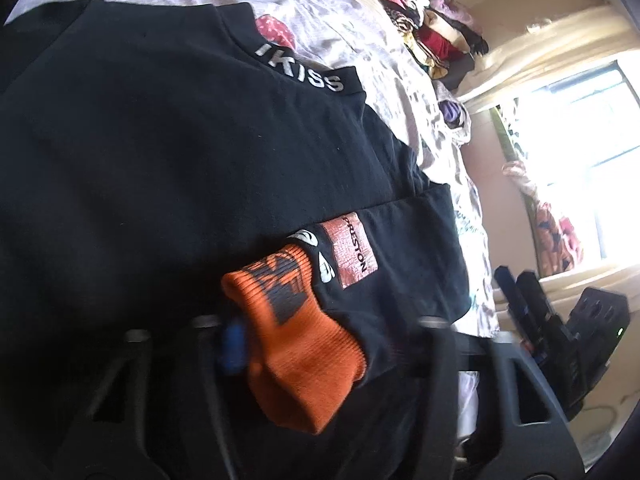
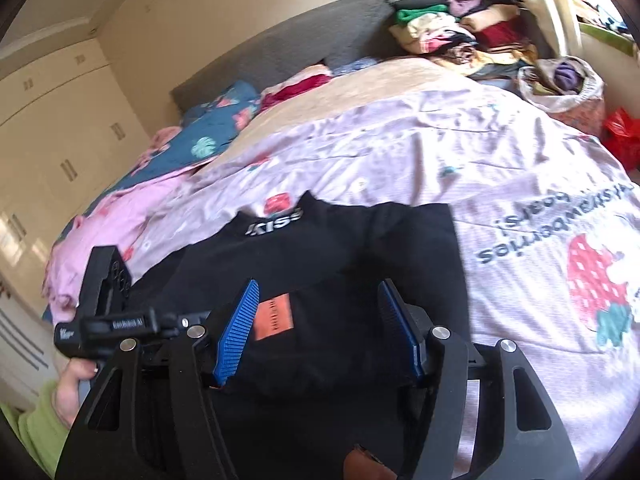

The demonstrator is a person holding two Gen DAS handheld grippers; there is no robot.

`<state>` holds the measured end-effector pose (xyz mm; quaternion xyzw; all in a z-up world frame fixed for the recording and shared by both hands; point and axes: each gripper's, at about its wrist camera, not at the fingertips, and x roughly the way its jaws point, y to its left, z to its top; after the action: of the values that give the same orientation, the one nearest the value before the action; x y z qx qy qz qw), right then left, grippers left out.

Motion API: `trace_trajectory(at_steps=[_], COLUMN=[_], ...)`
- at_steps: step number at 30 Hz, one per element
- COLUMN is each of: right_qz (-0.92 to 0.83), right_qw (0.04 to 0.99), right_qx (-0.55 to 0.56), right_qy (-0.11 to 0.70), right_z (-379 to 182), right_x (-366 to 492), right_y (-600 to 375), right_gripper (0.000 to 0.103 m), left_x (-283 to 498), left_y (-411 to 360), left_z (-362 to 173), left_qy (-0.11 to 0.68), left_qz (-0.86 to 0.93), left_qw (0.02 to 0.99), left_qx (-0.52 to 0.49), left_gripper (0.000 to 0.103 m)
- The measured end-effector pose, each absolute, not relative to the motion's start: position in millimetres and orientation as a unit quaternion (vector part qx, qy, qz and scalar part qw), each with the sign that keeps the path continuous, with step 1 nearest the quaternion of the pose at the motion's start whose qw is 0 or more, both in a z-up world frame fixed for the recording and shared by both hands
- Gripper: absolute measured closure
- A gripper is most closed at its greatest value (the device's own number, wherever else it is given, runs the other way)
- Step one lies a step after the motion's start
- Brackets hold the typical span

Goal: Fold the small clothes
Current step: 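Lower the cuff onto the shirt body and open the right gripper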

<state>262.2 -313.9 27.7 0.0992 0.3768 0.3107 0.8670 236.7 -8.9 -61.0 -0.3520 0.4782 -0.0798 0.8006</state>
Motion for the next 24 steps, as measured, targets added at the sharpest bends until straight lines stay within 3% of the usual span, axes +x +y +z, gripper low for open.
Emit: trace_trajectory(at_steps=[2,7,13,24], right_qz=[0.299,0.266,0.246,0.267], right_qw=[0.871,0.883,0.891,0.89], right_qx=[0.106,0.124,0.139,0.123], right_qy=[0.376,0.366,0.355,0.349], right_z=[27.8,30.2,36.9,43.2], right_x=[264.9,270.0,271.3,261.9], right_y=[-322.1,-345.5,-355.9,-332.3], right_gripper=[0.042,0.042,0.042,0.042], left_x=[238.7,236.4,227.4,200.7], left_y=[-13.4,-11.2,-7.3,26.3], left_z=[-59.5,-49.1,10.4,57.9], left_qy=[0.478,0.467,0.406,0.339], left_qz=[-0.077,-0.09,-0.099,-0.089], left_qw=[0.814,0.827,0.875,0.901], left_qx=[-0.32,-0.299,-0.246,-0.255], left_gripper=[0.094,0.096,0.097,0.099])
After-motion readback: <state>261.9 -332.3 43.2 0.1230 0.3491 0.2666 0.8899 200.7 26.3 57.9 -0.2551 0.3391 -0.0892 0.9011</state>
